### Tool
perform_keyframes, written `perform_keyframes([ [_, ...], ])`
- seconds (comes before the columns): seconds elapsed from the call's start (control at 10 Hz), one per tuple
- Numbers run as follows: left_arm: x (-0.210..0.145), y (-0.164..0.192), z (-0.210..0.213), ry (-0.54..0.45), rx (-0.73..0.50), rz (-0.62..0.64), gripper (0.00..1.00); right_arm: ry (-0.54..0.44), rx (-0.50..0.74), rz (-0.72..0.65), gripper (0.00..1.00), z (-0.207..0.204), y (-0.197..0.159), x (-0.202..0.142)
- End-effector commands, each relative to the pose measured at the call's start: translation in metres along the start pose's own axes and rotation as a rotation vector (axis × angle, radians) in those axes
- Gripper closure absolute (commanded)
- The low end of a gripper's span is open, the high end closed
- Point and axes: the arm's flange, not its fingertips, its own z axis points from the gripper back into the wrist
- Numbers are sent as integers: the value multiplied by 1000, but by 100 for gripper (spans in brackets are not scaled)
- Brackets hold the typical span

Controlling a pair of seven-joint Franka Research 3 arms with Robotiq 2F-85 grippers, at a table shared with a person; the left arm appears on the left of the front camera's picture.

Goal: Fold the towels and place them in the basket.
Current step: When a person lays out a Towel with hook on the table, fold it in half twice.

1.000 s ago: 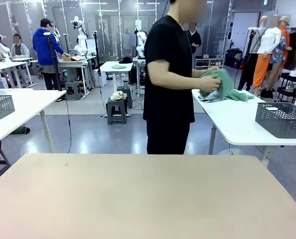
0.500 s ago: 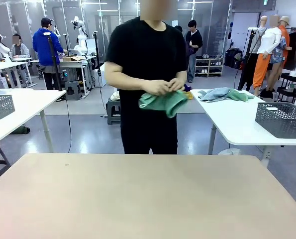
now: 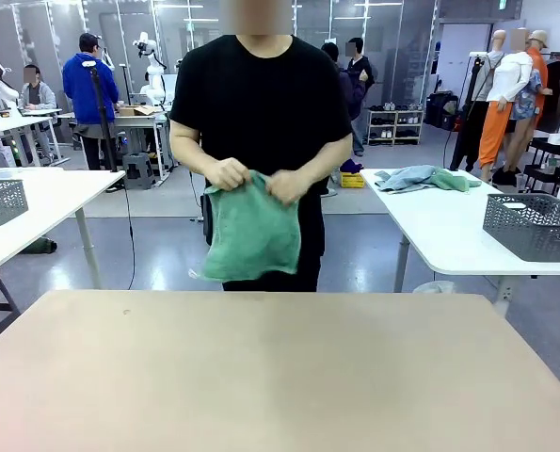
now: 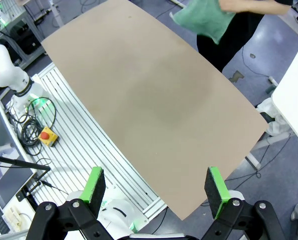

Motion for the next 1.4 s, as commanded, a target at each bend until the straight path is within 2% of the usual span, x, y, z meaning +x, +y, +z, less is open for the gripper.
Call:
perform_keyframes([
  [0.0, 1, 0, 0, -3, -2, -1, 0, 0, 2, 2, 0, 0, 0, 0],
  [1.3, 1, 0, 0, -3, -2, -1, 0, 0, 2, 2, 0, 0, 0, 0],
])
